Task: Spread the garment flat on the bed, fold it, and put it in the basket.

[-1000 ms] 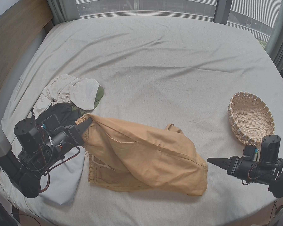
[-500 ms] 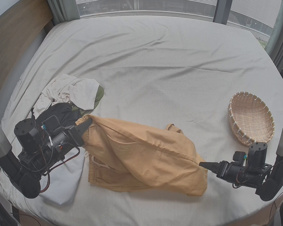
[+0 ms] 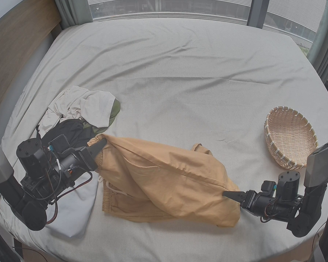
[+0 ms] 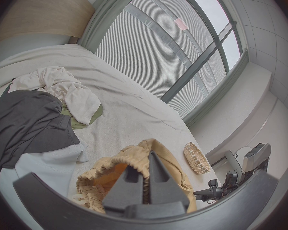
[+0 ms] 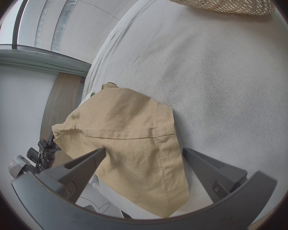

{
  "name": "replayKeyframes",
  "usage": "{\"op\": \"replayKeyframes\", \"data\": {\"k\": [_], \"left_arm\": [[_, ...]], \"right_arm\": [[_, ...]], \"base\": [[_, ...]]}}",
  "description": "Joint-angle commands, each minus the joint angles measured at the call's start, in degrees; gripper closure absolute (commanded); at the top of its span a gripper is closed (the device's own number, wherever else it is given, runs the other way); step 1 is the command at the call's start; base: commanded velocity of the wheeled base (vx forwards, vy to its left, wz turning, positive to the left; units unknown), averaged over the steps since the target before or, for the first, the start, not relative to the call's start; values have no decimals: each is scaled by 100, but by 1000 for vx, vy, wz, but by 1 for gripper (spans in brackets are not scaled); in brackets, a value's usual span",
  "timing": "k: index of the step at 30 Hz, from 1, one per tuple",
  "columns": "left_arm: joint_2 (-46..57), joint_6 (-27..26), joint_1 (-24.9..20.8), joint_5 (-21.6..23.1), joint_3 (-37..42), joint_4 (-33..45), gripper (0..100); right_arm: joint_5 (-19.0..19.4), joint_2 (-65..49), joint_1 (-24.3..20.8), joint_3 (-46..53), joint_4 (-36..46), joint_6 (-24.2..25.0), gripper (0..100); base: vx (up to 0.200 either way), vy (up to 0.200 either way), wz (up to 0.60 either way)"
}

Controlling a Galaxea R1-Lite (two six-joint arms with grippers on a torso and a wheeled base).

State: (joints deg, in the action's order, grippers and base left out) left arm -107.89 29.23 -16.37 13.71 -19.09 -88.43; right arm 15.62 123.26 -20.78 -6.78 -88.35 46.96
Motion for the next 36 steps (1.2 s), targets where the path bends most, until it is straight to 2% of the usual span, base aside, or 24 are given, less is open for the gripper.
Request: {"op": "replayKeyframes", "data": {"k": [1, 6, 11, 15, 31, 32, 36], "left_arm": [[-22, 3, 2, 0, 2, 1, 100], [-39, -5, 20, 0, 11, 1, 100], [-39, -5, 38, 0, 11, 1, 100], [-39, -5, 46, 0, 37, 1, 100], [-13, -5, 38, -9, 72, -8, 100], [-13, -5, 38, -9, 72, -8, 100], [-22, -5, 38, -9, 72, -8, 100]], "right_arm": [[12, -513, -57, 45, 2, 103, 0], [161, -1313, -338, 80, 2, 437, 0], [179, -1489, -338, 142, 2, 437, 0], [363, -1647, -277, 344, 2, 463, 0], [372, -487, -136, -43, -7, 472, 0], [363, -461, -84, -52, -7, 472, 100], [381, -496, 48, -52, -7, 490, 100]], "base": [[0, 0, 0], [0, 0, 0], [0, 0, 0], [0, 0, 0], [0, 0, 0], [0, 0, 0], [0, 0, 0]]}}
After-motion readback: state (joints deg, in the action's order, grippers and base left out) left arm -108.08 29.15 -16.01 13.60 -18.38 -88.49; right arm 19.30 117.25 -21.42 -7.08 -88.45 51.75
